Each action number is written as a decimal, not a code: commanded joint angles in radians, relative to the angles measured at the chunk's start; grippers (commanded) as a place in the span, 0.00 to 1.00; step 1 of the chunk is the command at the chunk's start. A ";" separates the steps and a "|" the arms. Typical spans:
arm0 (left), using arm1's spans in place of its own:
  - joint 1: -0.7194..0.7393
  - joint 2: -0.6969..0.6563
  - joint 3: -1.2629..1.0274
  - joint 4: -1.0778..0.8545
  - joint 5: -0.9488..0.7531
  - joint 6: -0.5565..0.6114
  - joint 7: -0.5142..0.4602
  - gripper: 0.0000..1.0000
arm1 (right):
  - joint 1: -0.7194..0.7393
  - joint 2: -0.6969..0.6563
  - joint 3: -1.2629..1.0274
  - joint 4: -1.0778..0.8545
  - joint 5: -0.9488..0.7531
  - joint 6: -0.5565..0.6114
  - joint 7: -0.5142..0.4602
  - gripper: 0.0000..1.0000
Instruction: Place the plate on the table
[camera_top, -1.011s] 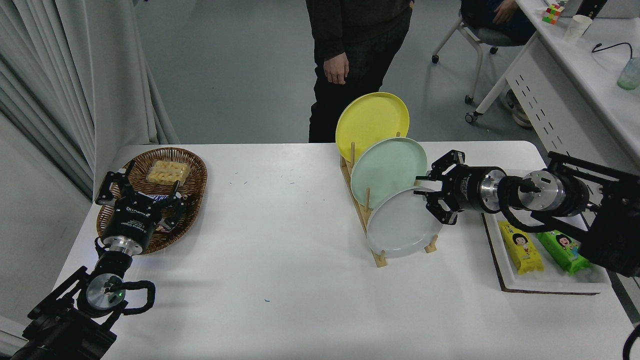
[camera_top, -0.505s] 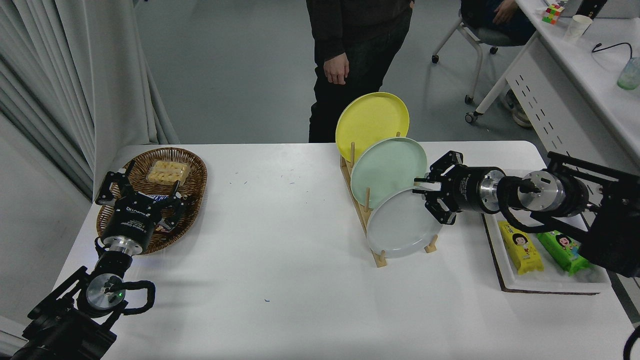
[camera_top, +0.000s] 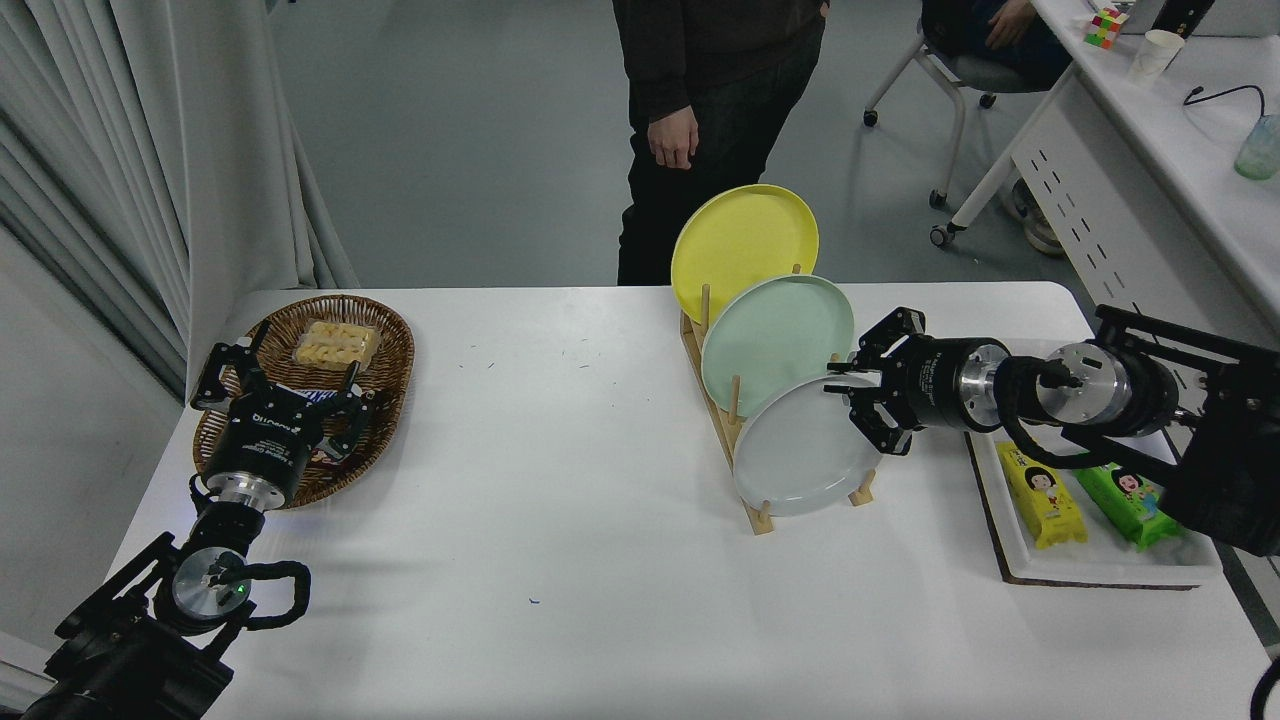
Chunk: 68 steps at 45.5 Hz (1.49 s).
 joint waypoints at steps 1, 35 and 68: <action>0.000 0.000 0.000 0.000 0.000 0.000 0.000 0.98 | 0.008 -0.003 -0.001 0.001 0.004 0.000 -0.002 0.20; 0.000 0.000 0.000 0.000 0.000 0.000 0.000 0.98 | 0.017 -0.006 -0.001 0.001 0.021 0.003 -0.012 0.15; 0.000 0.000 0.000 0.000 0.000 0.000 -0.001 0.98 | 0.027 -0.009 -0.003 -0.001 0.024 0.006 -0.012 0.04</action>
